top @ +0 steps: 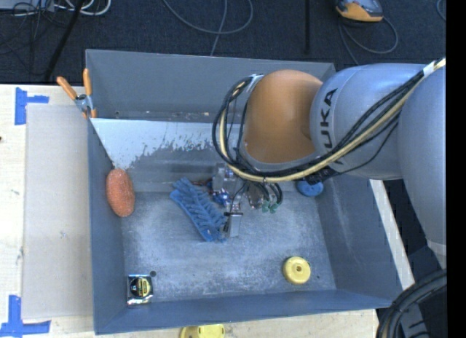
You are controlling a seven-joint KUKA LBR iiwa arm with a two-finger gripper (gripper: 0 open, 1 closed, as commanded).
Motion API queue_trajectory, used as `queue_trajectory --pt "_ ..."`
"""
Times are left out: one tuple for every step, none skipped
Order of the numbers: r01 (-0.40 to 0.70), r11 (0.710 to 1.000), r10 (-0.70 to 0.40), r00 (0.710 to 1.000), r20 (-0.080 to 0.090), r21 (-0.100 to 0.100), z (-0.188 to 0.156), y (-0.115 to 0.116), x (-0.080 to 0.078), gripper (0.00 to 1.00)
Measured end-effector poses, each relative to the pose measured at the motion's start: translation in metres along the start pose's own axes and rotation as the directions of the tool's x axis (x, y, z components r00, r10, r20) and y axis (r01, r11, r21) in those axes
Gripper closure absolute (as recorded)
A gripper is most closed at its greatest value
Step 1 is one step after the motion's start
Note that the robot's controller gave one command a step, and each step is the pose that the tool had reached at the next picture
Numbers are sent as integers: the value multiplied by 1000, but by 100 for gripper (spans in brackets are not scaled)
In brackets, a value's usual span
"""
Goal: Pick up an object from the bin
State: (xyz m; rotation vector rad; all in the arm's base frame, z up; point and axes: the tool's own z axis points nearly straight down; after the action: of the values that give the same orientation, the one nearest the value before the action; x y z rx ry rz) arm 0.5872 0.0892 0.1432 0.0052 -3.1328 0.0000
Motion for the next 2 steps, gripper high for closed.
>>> queue_trajectory --pt "-2 1000 2 1000 7 -1 -4 0 -2 0" --pt "-2 1000 2 1000 7 -1 -4 0 -2 0"
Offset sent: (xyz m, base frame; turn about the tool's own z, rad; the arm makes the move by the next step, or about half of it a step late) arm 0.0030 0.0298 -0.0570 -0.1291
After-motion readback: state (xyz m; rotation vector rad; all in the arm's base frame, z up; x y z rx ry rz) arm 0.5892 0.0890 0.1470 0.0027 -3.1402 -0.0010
